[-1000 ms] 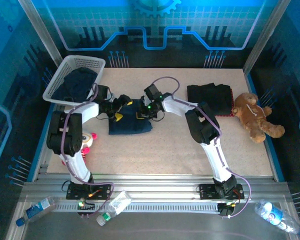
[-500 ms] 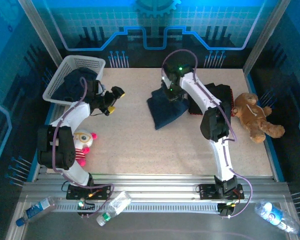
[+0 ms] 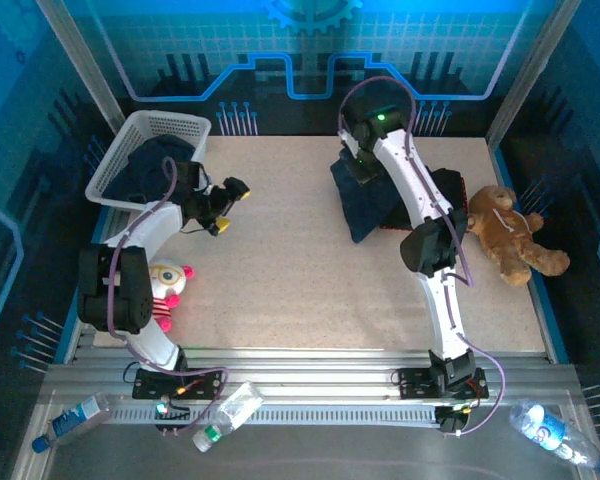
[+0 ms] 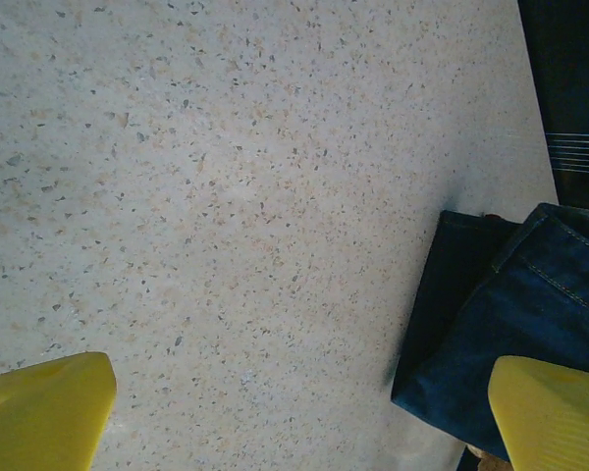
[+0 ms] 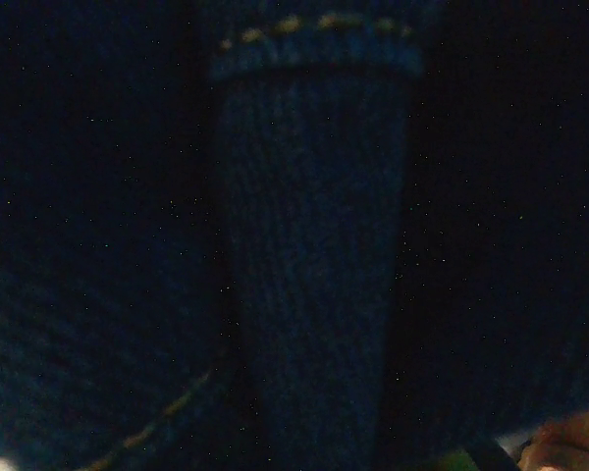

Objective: Fold and stack the skirts

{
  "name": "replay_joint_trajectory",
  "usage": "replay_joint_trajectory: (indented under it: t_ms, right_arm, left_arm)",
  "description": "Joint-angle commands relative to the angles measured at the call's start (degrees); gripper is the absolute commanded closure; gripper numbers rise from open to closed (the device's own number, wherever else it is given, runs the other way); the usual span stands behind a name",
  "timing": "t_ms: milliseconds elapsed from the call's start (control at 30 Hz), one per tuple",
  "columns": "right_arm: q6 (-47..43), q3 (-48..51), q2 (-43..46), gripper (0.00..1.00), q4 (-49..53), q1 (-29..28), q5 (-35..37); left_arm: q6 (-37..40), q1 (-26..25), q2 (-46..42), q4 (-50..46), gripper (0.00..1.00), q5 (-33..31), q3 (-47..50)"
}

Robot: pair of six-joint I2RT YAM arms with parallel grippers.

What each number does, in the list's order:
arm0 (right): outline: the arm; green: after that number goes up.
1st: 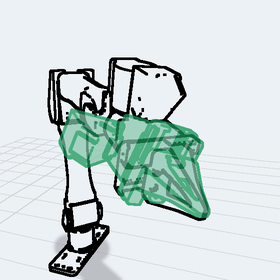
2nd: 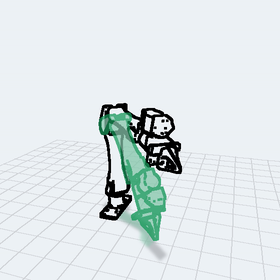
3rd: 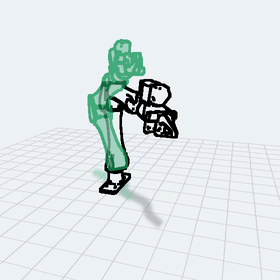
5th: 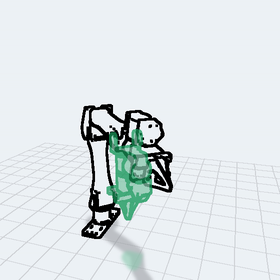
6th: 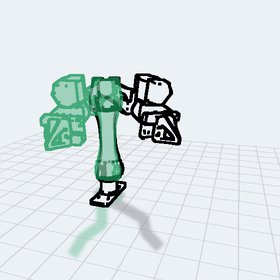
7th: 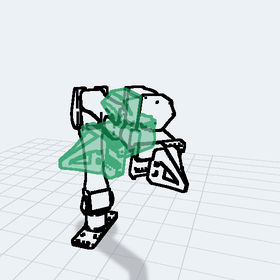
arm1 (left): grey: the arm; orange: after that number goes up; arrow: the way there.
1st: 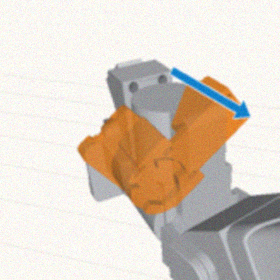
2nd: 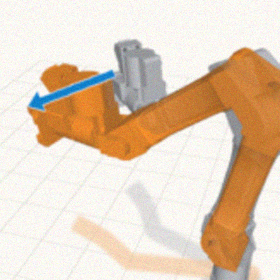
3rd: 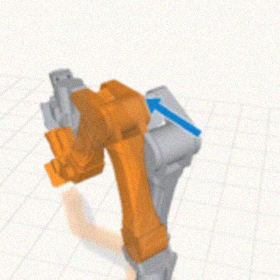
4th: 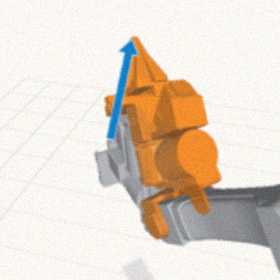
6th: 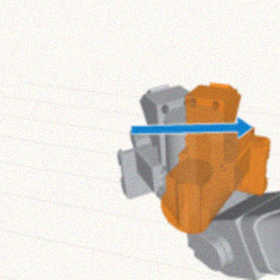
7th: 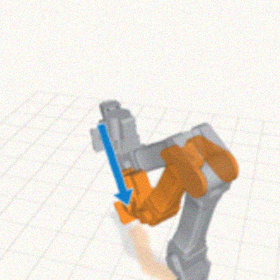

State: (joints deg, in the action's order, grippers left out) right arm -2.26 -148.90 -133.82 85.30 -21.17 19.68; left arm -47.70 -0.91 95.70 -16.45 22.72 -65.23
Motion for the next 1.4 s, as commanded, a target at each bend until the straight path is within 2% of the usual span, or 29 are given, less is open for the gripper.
replay_joint_trajectory:
  t_ms: [0, 233, 400, 567, 800, 1000, 1067, 1167, 1267, 1367]
  right_arm:
    - [-1.3, -3.1, 5.0, 1.00, -0.8, 1.9, -3.0]
    - [-3.6, -6.8, 6.8, 1.00, -1.6, 4.1, -4.9]
    - [-3.3, -6.3, 10.3, 1.00, -2.0, 7.3, -12.1]
    - [-3.9, -4.3, 13.2, 1.00, -2.6, 10.4, -14.9]
    - [-5.7, 4.7, 15.5, 1.00, -6.6, 18.3, -24.8]
    - [-5.8, 25.0, 15.7, 1.00, -18.4, 24.2, -25.4]
    - [-5.5, 28.8, 13.5, 1.00, -20.9, 25.9, -24.7]
    - [-7.5, 31.1, 9.1, 1.00, -23.2, 27.2, -24.7]
    - [-8.1, 29.1, 5.3, 1.00, -22.2, 27.2, -24.7]
    - [-8.3, 28.1, 5.6, 1.00, -22.7, 27.0, -24.2]
  left_arm:
    - [0.4, 0.4, 0.9, -1.7, 0.01, -0.2, -2.1]
    - [0.0, 0.3, 1.3, -1.6, 0.01, -0.1, -2.1]
    - [0.0, 0.3, 1.5, -1.7, 0.01, -0.1, -2.1]
    - [-0.3, 0.0, 2.0, -1.5, 0.01, 0.1, -2.1]
    - [-0.3, -0.4, 2.5, -1.5, 0.01, 0.0, -2.0]
    - [-0.3, -0.9, 3.2, -1.2, 0.01, 0.0, -1.6]
    - [-0.2, -1.0, 3.6, -1.3, 0.01, 0.0, -1.6]
    - [0.1, -0.9, 3.9, -1.7, 0.01, -0.2, -1.6]
    - [0.4, -1.0, 4.3, -2.2, 0.01, -0.2, -1.9]
    - [0.4, -1.0, 4.1, -2.2, 0.01, -0.5, -1.8]
